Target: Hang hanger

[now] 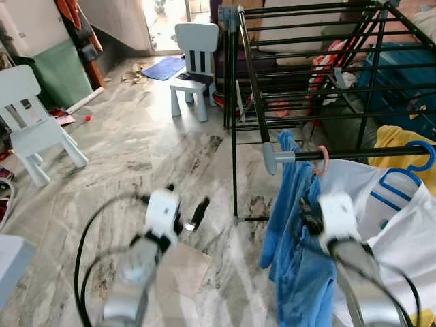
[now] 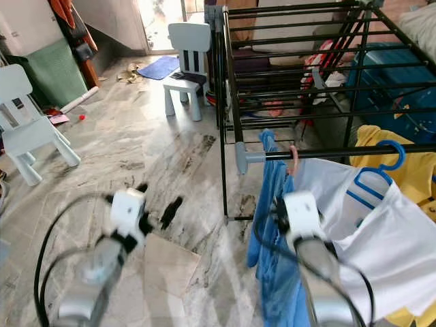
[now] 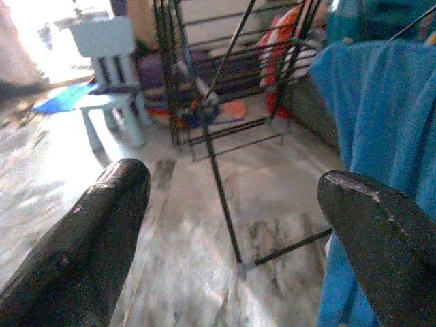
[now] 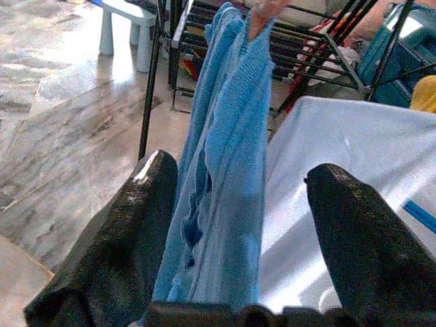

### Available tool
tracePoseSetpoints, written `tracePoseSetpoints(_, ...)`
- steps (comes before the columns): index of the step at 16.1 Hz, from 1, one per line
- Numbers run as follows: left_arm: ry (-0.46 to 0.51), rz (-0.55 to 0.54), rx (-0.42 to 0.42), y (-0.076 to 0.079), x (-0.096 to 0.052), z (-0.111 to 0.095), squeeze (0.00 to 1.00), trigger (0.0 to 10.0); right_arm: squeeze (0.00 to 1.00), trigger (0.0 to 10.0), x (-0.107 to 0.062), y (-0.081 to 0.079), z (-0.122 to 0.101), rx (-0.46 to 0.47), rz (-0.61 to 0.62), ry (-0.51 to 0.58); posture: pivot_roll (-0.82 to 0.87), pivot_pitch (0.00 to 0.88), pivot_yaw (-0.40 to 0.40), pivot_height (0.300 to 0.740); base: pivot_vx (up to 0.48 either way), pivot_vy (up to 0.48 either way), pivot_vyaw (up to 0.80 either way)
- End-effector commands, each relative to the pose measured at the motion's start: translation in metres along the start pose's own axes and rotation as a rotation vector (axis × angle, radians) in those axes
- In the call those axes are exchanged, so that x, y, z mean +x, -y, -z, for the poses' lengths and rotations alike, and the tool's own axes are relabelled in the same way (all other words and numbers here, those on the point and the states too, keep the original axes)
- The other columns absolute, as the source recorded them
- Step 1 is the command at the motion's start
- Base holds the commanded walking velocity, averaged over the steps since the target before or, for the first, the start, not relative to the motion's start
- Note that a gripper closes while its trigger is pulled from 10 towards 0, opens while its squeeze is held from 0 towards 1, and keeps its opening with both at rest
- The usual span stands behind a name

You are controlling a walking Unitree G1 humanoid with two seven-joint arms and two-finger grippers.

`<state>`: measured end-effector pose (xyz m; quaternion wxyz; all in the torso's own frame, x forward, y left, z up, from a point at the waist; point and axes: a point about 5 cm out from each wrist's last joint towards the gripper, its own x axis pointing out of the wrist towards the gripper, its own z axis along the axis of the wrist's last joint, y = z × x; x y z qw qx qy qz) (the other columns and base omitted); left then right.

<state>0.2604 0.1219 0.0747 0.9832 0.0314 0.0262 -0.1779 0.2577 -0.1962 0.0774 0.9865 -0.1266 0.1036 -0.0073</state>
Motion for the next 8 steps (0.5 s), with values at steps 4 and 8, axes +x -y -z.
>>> tracePoseSetpoints(4,-0.015,0.002,0.004,0.004,0.0,-0.002,0.0,10.0,1.0,10.0,-0.016,0.004,-0.012,0.034,0.069,0.072,-0.15,0.009,0.085,0.74,0.0,0.0,0.0)
tracePoseSetpoints(8,-0.003,0.025,-0.016,0.009,0.01,-0.006,0.0,10.0,1.0,10.0,-0.006,0.011,-0.031,-0.003,0.086,0.132,-0.16,0.0,0.082,0.74,0.0,0.0,0.0)
